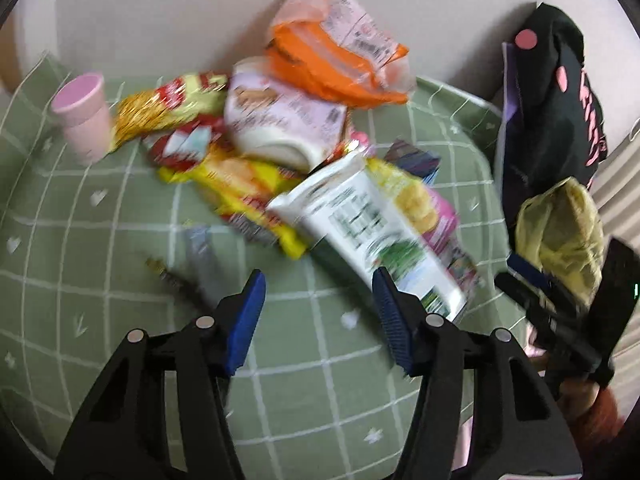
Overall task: Collect trash
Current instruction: 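Lower the left gripper onto the white milk carton and close on it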
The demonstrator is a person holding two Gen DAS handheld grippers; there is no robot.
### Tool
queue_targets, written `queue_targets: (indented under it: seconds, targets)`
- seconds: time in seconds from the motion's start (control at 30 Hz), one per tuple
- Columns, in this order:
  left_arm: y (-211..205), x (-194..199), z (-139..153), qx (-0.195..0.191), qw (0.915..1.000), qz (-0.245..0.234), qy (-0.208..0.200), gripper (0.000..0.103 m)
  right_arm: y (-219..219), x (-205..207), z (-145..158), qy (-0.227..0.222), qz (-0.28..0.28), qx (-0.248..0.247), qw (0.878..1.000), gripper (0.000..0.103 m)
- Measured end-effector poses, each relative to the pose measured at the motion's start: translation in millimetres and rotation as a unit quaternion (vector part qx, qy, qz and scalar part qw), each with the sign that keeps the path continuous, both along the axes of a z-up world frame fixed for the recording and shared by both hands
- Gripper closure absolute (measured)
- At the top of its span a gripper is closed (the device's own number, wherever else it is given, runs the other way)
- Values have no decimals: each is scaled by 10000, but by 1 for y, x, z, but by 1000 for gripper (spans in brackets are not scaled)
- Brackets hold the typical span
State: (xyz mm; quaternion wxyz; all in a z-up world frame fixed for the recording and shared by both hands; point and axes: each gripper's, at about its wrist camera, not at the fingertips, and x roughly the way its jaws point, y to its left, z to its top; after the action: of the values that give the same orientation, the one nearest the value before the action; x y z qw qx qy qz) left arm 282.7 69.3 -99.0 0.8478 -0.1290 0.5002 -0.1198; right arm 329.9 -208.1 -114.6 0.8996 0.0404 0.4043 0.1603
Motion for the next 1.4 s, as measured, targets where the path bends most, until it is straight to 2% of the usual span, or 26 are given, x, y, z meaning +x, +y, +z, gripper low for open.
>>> queue_targets:
  seconds: [0.17,0.3,0.4,0.47,0.57,0.67,0.73,0.8,0.9,0.97,1.03,1.13,1.27,1.4]
  targets:
    - [15,-14,-12,-55,9990,345,293,50,8,18,-16,212,227,-4,9995,42]
    - [18,-15,-8,-29,9986,468,257,50,17,17,-5,-109,512,101,9986,43]
    - [23,-12,-3,-255,9982,493,221,50,38,20,-10,-28,710,-173,9973,48]
    - [27,-9,1,-320,9978,551,199,50,52,12,-15,105,906,-103,9958,49]
    - [22,-3,6,-406,9975,532,232,50,68,-1,-17,146,1226,-70,9923,50]
    - [7,8,9,-409,9984,316,249,48,61,-7,-14,137,1120,-68,9936,50]
    - [-12,18,10,-307,9991,69,271,47,41,-6,-9,85,813,-139,9966,50]
    - [-31,30,9,-18,9995,-121,284,47,25,-5,-5,40,610,-195,9979,50]
    - [-48,45,3,233,9986,-98,454,47,-3,-5,-4,13,269,-278,9993,50]
    - [-54,52,-1,289,9981,-70,546,47,-15,-7,-6,7,234,-183,9996,49]
    - [-64,59,-5,525,9970,-58,567,46,-21,-10,-8,-42,222,-159,9996,47]
    - [-73,67,-6,626,9964,-26,570,42,-22,-15,-11,-1,273,-196,9994,47]
    - [-89,74,-3,949,9932,-261,624,41,-18,-23,-10,-125,267,-512,9982,47]
    - [-97,76,-3,1016,9905,-343,861,41,-23,-27,-10,-121,114,-483,9987,47]
